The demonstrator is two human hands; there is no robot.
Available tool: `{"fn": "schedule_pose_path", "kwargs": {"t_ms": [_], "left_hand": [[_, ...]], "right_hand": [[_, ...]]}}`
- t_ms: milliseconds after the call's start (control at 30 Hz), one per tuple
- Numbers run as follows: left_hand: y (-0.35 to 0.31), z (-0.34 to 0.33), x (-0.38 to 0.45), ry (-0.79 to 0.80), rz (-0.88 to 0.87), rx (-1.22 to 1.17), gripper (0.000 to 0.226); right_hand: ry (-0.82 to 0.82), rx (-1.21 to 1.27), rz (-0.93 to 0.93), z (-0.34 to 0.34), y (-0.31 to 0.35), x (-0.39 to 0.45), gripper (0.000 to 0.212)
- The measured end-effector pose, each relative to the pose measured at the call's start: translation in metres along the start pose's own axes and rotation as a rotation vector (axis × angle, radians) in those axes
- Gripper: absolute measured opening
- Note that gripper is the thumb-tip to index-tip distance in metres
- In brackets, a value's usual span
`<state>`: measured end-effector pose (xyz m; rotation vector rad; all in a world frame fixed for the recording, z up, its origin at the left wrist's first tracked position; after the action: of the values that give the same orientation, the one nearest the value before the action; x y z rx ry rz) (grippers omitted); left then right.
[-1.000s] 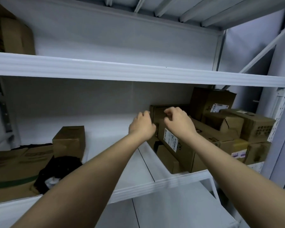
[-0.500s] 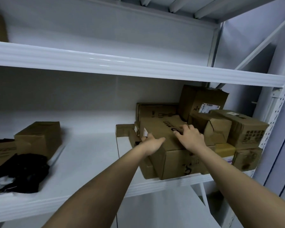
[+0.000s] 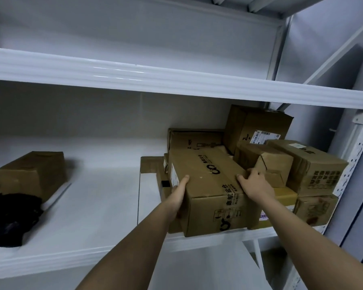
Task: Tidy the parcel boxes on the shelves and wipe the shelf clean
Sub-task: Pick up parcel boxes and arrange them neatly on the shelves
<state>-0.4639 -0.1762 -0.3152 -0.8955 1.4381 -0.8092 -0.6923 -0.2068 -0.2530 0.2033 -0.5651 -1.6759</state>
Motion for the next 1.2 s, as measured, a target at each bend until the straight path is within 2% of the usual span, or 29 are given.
{"fn": "schedule_pose_path", "kwargs": {"t_ms": [100,167,233,333,567,700,800,867,967,1033,1100,1133,1200], "left_hand": [[0.008,-0.005,0.020,-0.004,0.032,-0.107,0.131],[0.026,-0.003,0.070,-0.031,0.038,-0.167,0.138],[0.042,-0.001,0.097,-0.095,0.053,-0.162,0.134],[0.045,-0.004,0.097,-0.064,0.017,-0.213,0.129],[0.018,-0.002,0.022,0.047,-0.025,-0.269,0.126],[0.000,0.011,-0.043,0.024,-0.109,-0.266,0.110],[-0.004,0.031,-0.066,0.023,-0.077,-0.196,0.077],[-0.002,0.048,-0.074,0.012,-0.019,-0.187,0.077],[-0.001,0.067,-0.089,-0.001,-0.032,-0.249,0.062],[0.002,0.076,-0.105,-0.051,-0.019,-0.292,0.051],[0.005,0.086,-0.098,-0.056,-0.043,-0.383,0.051],[0.006,0.093,-0.097,-0.067,-0.056,-0.427,0.058],[0.007,0.102,-0.093,-0.083,-0.116,-0.498,0.092]], "right_hand": [[0.013,0.005,-0.039,-0.001,-0.004,0.007,0.056],[0.013,-0.008,-0.061,-0.001,-0.005,0.010,0.050],[0.014,-0.016,-0.073,0.000,-0.005,0.010,0.044],[-0.023,0.009,-0.078,0.001,-0.010,0.007,0.039],[-0.208,0.132,-0.055,0.014,-0.009,-0.015,0.037],[-0.286,0.219,-0.032,0.025,0.006,-0.028,0.036],[-0.324,0.263,0.036,0.032,0.027,-0.042,0.033],[-0.340,0.308,0.094,0.035,0.044,-0.052,0.033],[-0.367,0.442,0.158,0.030,0.067,-0.069,0.031],[-0.383,0.639,0.148,0.020,0.077,-0.078,0.029],[-0.378,0.883,0.104,0.005,0.083,-0.084,0.033],[-0.364,0.994,0.072,-0.004,0.087,-0.088,0.040],[-0.345,1.139,-0.016,-0.021,0.094,-0.095,0.056]]}}
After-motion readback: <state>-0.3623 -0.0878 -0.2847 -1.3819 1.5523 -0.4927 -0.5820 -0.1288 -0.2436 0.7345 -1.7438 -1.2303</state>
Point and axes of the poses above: each hand's wrist, its own x-axis towards the middle knuckle, its own z-axis out of the back of the hand, y = z × x, the point moved 4 cm from there along x, towards the middle knuckle, and after that the axes turned 5 degrees about z, right-handed, at the moved point
